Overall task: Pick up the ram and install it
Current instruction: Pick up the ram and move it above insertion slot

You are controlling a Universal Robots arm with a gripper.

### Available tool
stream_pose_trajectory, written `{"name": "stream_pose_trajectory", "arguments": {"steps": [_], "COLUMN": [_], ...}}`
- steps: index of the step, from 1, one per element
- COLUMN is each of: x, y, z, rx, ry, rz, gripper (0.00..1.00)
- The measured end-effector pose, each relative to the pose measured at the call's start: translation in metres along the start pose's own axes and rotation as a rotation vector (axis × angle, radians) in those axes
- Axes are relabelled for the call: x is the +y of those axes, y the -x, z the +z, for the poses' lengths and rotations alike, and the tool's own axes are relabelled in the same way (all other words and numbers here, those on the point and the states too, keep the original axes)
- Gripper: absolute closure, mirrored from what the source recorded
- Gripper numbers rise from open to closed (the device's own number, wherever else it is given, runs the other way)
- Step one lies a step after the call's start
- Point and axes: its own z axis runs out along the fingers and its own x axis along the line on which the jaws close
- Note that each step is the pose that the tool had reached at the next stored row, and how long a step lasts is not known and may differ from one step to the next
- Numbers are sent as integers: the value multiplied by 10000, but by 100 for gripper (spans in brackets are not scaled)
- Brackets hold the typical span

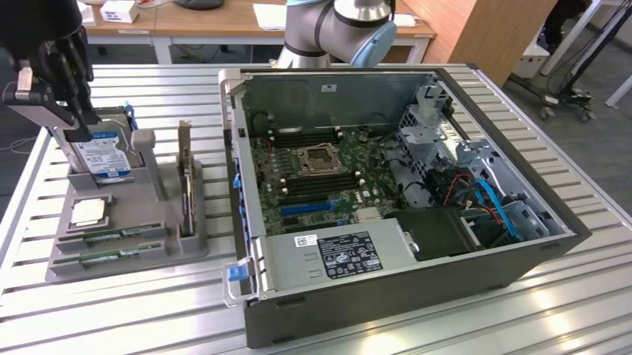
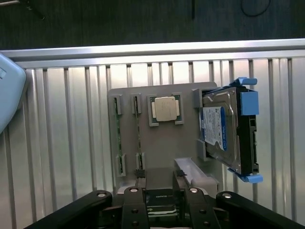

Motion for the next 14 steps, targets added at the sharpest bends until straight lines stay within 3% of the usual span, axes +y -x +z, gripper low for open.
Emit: {"name": "stream_pose_trajectory", "arguments": {"steps": [9, 14], "x": [4, 2], "y": [-18, -19], "z": [3, 71], "rx": [0, -15], "ry": [-1, 1], "rz": [-14, -14], "gripper": [64, 64]}}
